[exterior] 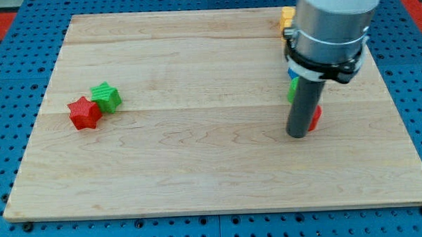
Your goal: Move the green circle right a bit
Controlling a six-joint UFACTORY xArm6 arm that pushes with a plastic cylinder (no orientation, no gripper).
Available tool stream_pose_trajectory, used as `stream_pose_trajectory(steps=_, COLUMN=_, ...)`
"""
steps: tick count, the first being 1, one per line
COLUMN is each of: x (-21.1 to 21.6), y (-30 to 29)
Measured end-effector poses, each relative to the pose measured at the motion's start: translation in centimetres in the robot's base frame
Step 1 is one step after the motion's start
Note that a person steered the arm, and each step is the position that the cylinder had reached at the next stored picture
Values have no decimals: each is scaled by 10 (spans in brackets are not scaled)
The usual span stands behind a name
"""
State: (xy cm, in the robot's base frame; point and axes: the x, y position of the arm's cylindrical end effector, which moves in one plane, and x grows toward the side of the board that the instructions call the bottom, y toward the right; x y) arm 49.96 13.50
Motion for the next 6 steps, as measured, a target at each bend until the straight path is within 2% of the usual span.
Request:
stream_pose_trajectory(steps=1, x=0, y=6)
stream_pose_trajectory(steps=2, x=21, y=-14)
stream_pose_trajectory(steps=4, x=40, y=-154)
stream_pose_trajectory(steps=5, x=53, y=-180)
stream_pose_trajectory(steps=6, x=57, y=-180)
